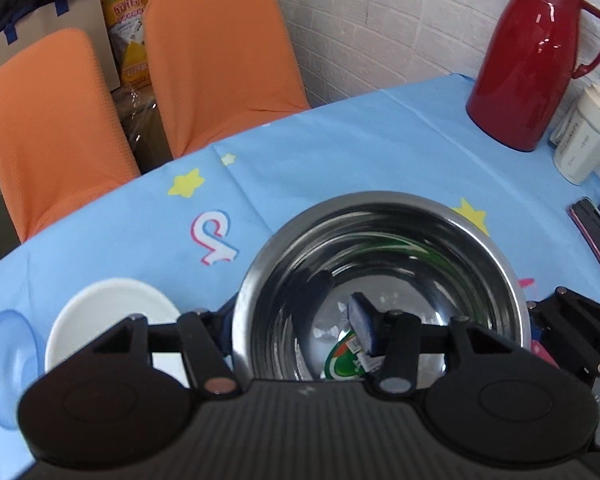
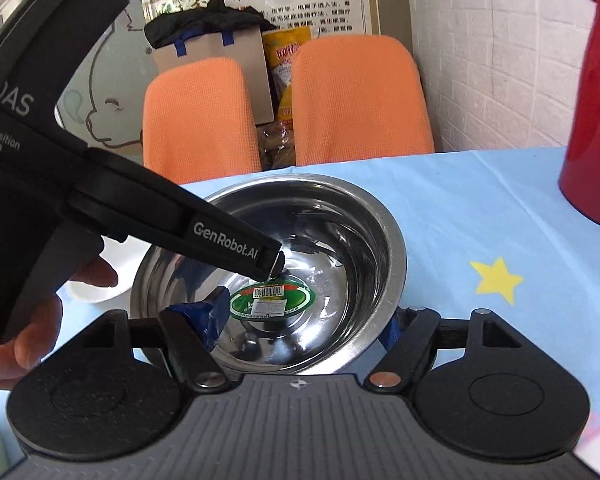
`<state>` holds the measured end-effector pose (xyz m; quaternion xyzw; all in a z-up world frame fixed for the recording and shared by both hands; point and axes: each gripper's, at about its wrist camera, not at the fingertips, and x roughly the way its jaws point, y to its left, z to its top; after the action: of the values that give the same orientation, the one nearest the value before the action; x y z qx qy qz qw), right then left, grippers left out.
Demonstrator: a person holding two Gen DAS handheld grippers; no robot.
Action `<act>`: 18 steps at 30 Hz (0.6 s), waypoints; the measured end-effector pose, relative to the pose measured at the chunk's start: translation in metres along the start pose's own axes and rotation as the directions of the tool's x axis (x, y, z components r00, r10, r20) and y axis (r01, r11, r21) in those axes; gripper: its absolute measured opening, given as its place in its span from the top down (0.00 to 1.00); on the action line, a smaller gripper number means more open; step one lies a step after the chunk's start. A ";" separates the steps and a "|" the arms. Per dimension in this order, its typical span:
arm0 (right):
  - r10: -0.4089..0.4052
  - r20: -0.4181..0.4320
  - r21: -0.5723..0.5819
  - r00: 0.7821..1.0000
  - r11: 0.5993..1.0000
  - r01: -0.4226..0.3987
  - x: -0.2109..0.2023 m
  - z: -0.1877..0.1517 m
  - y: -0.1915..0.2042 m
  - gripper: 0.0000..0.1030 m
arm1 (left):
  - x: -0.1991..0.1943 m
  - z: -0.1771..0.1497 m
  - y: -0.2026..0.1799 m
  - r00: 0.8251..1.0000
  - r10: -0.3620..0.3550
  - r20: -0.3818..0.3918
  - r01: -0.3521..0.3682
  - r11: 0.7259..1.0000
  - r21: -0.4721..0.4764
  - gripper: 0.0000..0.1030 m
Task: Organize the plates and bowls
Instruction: 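Carry the steel bowl with the left tool and set it down beside the plates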
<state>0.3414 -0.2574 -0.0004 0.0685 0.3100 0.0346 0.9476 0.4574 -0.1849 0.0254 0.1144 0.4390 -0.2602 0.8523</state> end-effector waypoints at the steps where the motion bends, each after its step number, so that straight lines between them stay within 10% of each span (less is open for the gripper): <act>1: 0.003 0.003 0.008 1.000 1.000 -0.003 -0.009 -0.005 0.003 0.41 | -0.009 -0.011 -0.005 1.000 0.002 -0.006 -0.002 1.000 -0.003 0.51; 18: 0.070 -0.081 0.017 0.994 0.997 -0.069 -0.105 -0.120 0.069 0.38 | -0.085 -0.182 -0.015 0.998 -0.015 -0.065 0.008 0.994 -0.110 0.49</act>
<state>0.1848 -0.1876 -0.0245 0.0844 0.3461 0.0681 0.9319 0.2832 -0.0913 -0.0125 0.0732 0.4809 -0.2369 0.8410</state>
